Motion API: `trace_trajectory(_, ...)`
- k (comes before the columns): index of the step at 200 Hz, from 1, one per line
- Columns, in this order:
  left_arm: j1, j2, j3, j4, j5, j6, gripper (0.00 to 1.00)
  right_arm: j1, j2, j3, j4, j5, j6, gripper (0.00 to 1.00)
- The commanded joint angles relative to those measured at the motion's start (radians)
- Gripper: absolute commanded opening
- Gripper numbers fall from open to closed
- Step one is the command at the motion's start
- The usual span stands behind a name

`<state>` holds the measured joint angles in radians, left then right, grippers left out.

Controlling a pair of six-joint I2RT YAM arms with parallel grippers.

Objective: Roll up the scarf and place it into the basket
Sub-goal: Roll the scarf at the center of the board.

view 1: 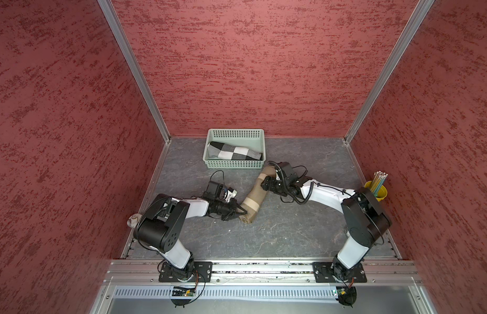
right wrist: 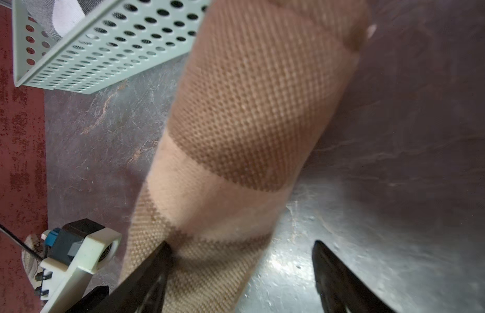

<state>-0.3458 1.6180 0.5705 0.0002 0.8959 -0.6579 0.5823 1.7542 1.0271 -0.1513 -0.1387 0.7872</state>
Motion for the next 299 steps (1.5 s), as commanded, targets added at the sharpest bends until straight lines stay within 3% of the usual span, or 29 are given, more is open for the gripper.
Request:
trace_trajectory(1,0.006,0.040,-0.020,-0.081,-0.084,0.000,0.02,0.008,0.046,-0.010,0.119,-0.025,0.093,0.83)
trace_trajectory(15,0.005,0.038,-0.021,-0.094,-0.094,0.004,0.06,0.013,0.084,0.008,0.112,-0.020,0.104,0.82)
trace_trajectory(39,0.006,-0.010,-0.021,-0.137,-0.123,0.005,0.25,0.017,0.159,0.051,0.057,0.007,0.119,0.73)
trace_trajectory(63,0.002,-0.136,0.008,-0.258,-0.200,0.017,0.59,0.030,0.193,0.072,-0.003,0.047,0.120,0.71)
trace_trajectory(72,-0.004,-0.193,0.037,-0.323,-0.249,0.032,0.68,0.035,0.195,0.074,-0.013,0.056,0.117,0.71)
trace_trajectory(94,-0.038,-0.295,0.127,-0.454,-0.406,0.076,0.74,0.043,0.186,0.080,-0.031,0.068,0.107,0.72)
trace_trajectory(114,-0.071,-0.300,0.181,-0.441,-0.505,0.096,0.75,0.048,0.174,0.091,-0.041,0.071,0.097,0.72)
trace_trajectory(152,-0.137,-0.145,0.246,-0.269,-0.540,0.083,0.61,0.051,0.143,0.097,-0.047,0.073,0.093,0.73)
trace_trajectory(175,-0.163,-0.025,0.295,-0.248,-0.557,0.082,0.44,0.053,0.118,0.081,-0.039,0.072,0.104,0.73)
trace_trajectory(218,-0.168,0.046,0.322,-0.224,-0.570,0.066,0.07,0.053,0.023,-0.012,0.074,0.054,0.162,0.76)
trace_trajectory(261,-0.150,0.075,0.289,-0.204,-0.519,0.049,0.01,0.053,-0.125,-0.156,0.219,0.056,0.231,0.82)
trace_trajectory(299,-0.151,0.099,0.283,-0.189,-0.489,0.048,0.01,0.071,-0.074,-0.167,0.273,0.033,0.251,0.83)
